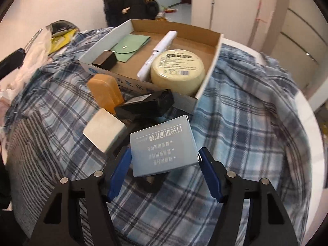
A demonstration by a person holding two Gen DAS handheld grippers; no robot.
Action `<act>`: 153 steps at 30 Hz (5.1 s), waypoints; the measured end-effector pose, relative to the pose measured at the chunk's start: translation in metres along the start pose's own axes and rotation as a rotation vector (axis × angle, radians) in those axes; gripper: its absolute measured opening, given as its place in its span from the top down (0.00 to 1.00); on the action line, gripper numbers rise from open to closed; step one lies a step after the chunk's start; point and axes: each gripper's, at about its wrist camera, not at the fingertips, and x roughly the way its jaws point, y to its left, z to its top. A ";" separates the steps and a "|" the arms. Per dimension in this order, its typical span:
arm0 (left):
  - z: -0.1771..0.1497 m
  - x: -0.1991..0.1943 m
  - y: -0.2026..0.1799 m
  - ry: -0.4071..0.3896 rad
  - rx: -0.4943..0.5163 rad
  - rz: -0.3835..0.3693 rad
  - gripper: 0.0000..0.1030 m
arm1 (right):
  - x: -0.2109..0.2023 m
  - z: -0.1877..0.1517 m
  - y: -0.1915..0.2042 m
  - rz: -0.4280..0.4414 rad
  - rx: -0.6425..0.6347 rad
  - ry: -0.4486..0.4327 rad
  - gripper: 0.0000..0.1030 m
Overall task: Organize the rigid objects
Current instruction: 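Grasp the pale blue-grey box with the right tool while the left tool holds the clipper, then lift and carry the clipper and blue-grey box toward the cardboard box with both tools, then lower the clipper into the box and open the left tool while the right tool releases the blue-grey box, then raise both open tools up away from the box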
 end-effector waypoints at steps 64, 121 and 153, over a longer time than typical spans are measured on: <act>0.133 0.132 0.066 0.024 -0.143 -0.011 0.90 | -0.044 0.160 -0.046 -0.078 0.438 -0.424 0.39; 0.110 0.166 0.061 -0.125 -0.121 0.031 0.15 | 0.050 0.161 -0.058 -0.068 0.456 -0.158 0.39; 0.125 -0.049 0.055 -0.611 -0.235 -0.114 0.15 | -0.183 0.134 -0.006 -0.319 0.398 -0.772 0.17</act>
